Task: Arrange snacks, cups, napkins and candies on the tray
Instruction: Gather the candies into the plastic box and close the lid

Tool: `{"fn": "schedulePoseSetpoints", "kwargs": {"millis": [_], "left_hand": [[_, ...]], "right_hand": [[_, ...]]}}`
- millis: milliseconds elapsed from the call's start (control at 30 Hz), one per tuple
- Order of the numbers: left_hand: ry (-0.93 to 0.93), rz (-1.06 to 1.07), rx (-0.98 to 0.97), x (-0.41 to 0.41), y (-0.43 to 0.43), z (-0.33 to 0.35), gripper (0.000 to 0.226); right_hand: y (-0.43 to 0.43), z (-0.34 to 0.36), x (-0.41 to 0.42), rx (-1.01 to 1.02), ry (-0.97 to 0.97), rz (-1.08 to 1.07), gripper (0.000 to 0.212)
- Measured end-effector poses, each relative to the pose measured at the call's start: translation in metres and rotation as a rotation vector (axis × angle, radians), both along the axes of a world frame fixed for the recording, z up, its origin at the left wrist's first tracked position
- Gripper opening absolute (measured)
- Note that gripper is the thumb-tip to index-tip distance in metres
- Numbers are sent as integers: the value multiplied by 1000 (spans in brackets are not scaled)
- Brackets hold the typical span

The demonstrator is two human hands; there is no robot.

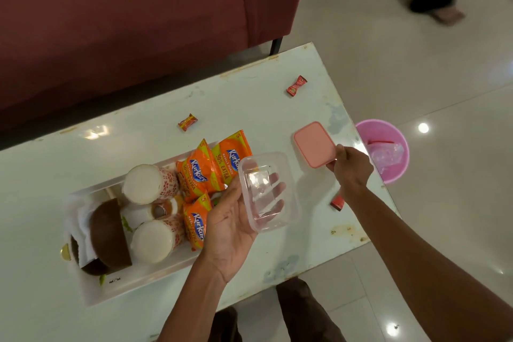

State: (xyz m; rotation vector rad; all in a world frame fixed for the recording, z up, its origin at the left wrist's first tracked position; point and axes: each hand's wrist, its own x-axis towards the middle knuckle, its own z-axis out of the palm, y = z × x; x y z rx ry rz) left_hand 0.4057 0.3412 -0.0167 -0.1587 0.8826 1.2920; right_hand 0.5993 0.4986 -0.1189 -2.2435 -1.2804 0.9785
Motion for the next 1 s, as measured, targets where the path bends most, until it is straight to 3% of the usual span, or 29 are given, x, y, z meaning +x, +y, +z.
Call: {"fn": "schedulePoseSetpoints", "kwargs": {"millis": [100,200,333,533,667,767,833,900,1000], "left_hand": [[28,-14,9,3,4,1,64],[92,-57,23,5,8,2,79],[138,-86,35,9,12,-3,75],[93,-59,60,17,17,-6,80],[118,-31,42,25,19,-4,87],[153,-18,10,30,18,-2,85],[180,0,-14,31,16,-4,72],[212,-2,-24,32,14,-6,51],[359,-70,-47,32,11,-4,47]], "right_hand": [[3,-4,6,0,-110,137,39],[5,-4,14,34,-72,161,33],[2,8,28,48,-17,166,25],[-36,29,72,140,-177,351,17],[-70,21,83,12,-171,363,32],[-80,7,75,-118,-195,393,46],[-80,-2,66,-131,-196,374,48],[-77,-9,57,-94,-192,332,42],[-73,-14,51,-72,-208,320,29]]}}
